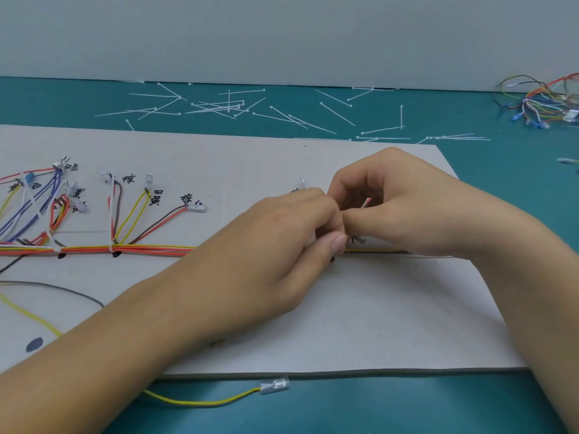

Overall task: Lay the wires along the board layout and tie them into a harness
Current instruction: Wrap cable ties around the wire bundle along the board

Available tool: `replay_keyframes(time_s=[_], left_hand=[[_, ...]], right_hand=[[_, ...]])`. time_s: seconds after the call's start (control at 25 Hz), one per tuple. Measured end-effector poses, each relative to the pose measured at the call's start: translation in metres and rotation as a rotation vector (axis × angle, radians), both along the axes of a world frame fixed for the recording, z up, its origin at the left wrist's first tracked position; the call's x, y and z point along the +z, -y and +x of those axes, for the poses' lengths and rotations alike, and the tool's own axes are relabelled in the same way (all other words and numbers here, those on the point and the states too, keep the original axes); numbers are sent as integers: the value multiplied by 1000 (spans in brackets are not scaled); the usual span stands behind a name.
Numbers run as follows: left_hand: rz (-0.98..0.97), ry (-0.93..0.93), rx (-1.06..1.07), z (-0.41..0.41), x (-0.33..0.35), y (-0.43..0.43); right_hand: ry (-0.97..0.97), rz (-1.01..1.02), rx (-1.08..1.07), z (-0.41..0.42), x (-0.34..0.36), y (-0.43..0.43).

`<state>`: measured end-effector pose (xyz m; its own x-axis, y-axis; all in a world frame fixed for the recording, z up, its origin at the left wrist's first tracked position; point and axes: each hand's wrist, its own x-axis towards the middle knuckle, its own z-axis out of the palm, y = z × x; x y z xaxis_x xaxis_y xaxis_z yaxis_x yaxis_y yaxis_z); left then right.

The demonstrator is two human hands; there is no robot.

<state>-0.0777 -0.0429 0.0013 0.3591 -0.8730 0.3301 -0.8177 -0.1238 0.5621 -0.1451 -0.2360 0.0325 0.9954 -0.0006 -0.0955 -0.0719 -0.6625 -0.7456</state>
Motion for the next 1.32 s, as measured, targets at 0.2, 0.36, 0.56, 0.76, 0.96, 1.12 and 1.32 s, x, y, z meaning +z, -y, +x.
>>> replay_keyframes(time_s=[0.2,0.36,0.56,0.76,0.96,1.12,1.32], left_hand=[[-109,-194,65,-3,0,-1],[-110,-307,66,-2,-1,-1],[-148,-669,162,-3,-3,-1],[-131,-868,183,-1,4,-3],[-156,-951,178,-1,8,-4],[-153,-977,163,-3,10,-5],[-161,-941,152,-2,11,-6]], right_hand=[[-30,-43,26,-2,0,2],[-32,-65,47,-3,2,2],[-32,-71,15,-3,2,4],[-33,-72,4,-2,3,7],[-40,-51,5,-2,1,9],[-42,-47,12,-2,1,9],[-40,-32,21,-1,1,10]])
